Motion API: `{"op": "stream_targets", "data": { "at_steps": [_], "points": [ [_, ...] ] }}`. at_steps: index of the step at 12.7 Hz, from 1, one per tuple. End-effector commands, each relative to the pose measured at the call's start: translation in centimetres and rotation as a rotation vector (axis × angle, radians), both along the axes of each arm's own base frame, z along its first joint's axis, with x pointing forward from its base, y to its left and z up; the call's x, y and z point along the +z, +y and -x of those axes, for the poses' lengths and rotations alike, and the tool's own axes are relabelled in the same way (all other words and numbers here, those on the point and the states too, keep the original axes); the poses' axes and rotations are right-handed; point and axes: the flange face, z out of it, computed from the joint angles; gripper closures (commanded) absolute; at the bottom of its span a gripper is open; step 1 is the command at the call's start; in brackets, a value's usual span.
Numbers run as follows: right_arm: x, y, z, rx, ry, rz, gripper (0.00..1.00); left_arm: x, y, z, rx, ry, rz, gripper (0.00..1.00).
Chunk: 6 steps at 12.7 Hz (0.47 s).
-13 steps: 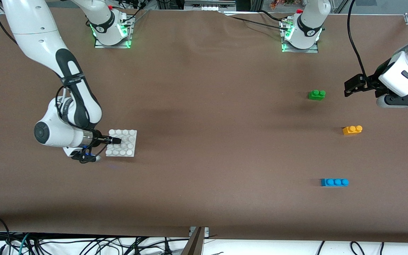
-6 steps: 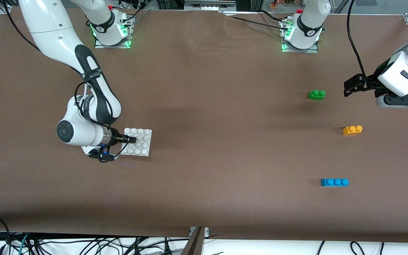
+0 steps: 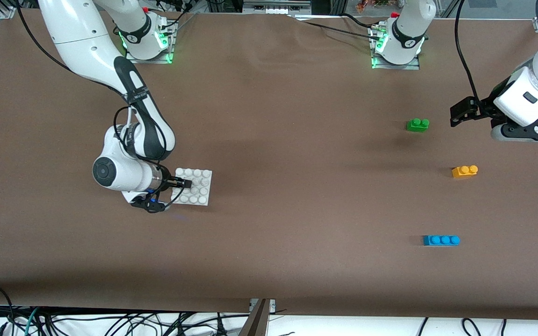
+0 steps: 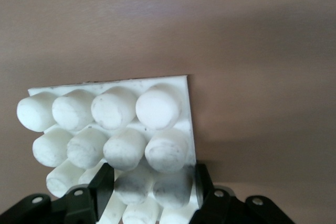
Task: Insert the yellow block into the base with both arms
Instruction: 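Slide the white base plate along the table toward the yellow block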
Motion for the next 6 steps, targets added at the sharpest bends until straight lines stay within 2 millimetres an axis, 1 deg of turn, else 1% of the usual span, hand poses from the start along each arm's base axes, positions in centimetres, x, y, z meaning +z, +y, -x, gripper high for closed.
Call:
{"op": "stream_targets", "data": {
  "at_steps": [1,3,4,5,6],
  "points": [
    [-1.0,2.3,-0.2,-0.007,0.002,-0.018,0.33,0.6,0.1,0.0,-0.001,-0.006,-0.015,0.0],
    [-1.2,3.6,-0.2,-0.018,0.006,-0.035,0.33,0.7,-0.1,0.2,-0.005,-0.005,-0.019,0.0],
    [-1.1,4.5,0.0,-0.017,0.007,-0.034,0.33,0.6,0.0,0.1,-0.005,-0.003,-0.019,0.0],
    [-1.2,5.0,0.0,-0.023,0.008,-0.032,0.33,0.5,0.4,-0.1,0.003,-0.006,-0.015,0.0],
    [-1.1,5.6,-0.1,-0.022,0.005,-0.032,0.33,0.6,0.3,0.1,0.003,-0.003,-0.019,0.0]
  ]
}}
